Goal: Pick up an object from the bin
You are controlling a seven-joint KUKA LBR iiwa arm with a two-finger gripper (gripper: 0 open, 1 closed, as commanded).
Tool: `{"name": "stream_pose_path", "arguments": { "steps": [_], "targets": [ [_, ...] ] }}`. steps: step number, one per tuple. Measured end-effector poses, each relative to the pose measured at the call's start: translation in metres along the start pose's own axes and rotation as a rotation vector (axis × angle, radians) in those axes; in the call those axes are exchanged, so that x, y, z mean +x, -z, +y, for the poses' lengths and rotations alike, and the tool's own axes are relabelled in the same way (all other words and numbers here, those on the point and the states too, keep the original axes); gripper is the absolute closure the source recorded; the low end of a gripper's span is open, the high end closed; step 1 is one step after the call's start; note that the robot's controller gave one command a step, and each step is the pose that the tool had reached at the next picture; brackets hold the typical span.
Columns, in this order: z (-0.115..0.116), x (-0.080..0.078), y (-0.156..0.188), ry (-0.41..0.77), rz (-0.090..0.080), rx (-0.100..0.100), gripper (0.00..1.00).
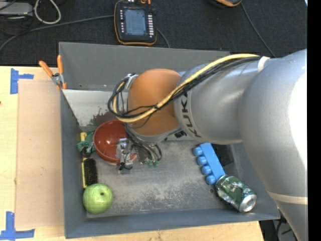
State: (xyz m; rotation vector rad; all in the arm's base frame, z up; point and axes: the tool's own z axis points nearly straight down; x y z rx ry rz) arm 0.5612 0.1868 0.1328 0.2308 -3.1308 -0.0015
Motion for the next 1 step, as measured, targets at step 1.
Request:
{"name": "stream_pose_path", "arguments": {
  "steps": [1],
  "targets": [
    [-0.0055, -0.0002, 0.0838, -0.037, 0.009, 0.002, 1.00]
  ]
}}
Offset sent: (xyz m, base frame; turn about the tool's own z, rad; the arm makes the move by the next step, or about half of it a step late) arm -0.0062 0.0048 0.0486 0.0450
